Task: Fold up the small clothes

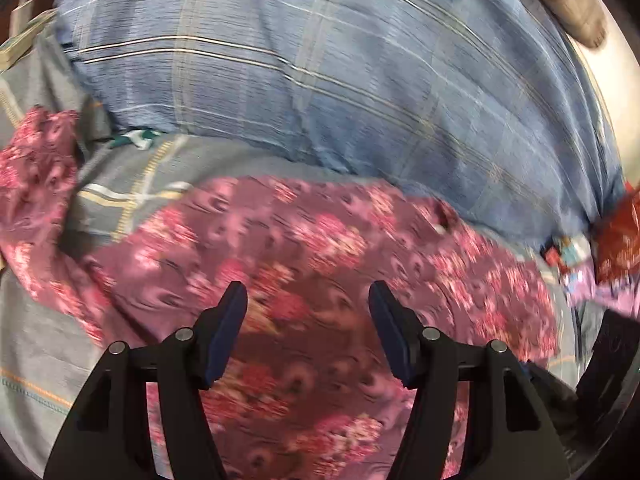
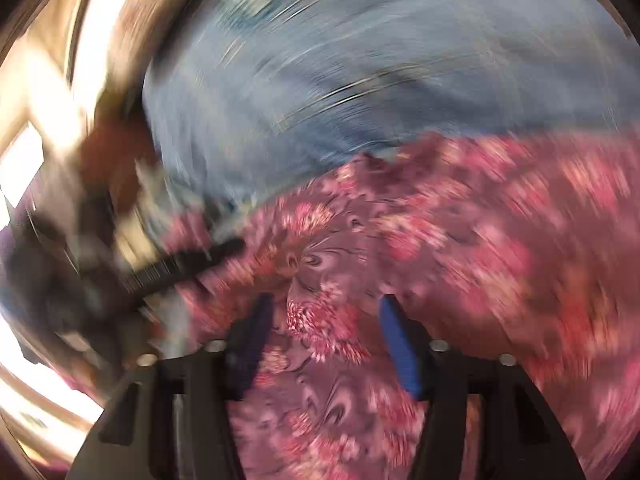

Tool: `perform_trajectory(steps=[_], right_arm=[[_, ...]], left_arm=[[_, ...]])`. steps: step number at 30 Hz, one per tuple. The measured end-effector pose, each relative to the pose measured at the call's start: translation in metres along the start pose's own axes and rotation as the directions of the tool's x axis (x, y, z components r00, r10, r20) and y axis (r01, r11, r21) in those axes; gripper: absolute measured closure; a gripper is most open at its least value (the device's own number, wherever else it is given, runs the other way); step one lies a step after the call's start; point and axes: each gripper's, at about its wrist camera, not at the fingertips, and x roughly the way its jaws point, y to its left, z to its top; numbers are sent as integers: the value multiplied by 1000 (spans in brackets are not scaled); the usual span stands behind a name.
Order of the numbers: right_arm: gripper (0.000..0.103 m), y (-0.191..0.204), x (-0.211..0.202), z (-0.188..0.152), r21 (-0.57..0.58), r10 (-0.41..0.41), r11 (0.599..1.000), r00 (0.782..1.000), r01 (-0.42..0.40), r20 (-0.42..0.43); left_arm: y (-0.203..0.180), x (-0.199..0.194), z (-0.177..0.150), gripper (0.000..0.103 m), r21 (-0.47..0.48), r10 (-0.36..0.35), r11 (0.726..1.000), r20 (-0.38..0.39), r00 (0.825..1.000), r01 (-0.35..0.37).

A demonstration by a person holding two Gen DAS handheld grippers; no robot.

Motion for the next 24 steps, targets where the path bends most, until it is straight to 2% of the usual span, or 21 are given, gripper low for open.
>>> perform_trajectory(steps=[2, 4, 6, 7, 8, 10, 11, 12, 14, 18, 20, 24], right_arm=[[37, 21, 19, -2, -107, -81, 991, 996, 78, -23], [36, 35, 39, -9, -185, -182, 968, 982, 170, -51], [36, 38, 49, -11, -214, -242, 950, 970, 229, -36], [41, 36, 50, -11, -210, -251, 947, 968, 242, -20], [46, 31, 51, -9, -194, -251, 950, 968, 244, -15], [76, 21, 48, -5, -139, -234, 963, 972, 230, -9], [91, 12, 43, -1, -75, -180, 981, 984, 179, -8], [96, 9, 38, 3, -29, -131, 991, 991, 131, -5], [96, 8, 28, 13, 30, -66, 997, 997, 65, 32], [96, 31, 19, 22, 22, 50, 998, 996, -51, 73], [91, 43, 30, 18, 2, 86, 996, 995, -86, 42], [83, 49, 65, 4, 7, 73, 997, 994, -73, -76]], left_arm=[[16, -5, 4, 40, -42, -17, 999, 18, 1000, 17], [29, -9, 8, 40, -80, -12, 997, 30, 999, 15], [39, -10, 8, 39, -113, -9, 994, 42, 999, 14], [45, -10, 9, 38, -138, -10, 990, 41, 999, 16], [48, -10, 9, 38, -153, -18, 988, 39, 999, 24], [54, -9, 10, 38, -180, -37, 983, 29, 999, 42], [56, -9, 10, 38, -187, -42, 981, 29, 999, 47], [57, -9, 10, 38, -193, -42, 980, 30, 999, 47], [58, -11, 11, 38, -203, -43, 978, 36, 998, 49], [62, -11, 11, 36, -216, -34, 975, 45, 998, 43], [63, -8, 10, 35, -222, -32, 974, 40, 999, 40], [61, -4, 10, 35, -204, -25, 978, 30, 999, 31]])
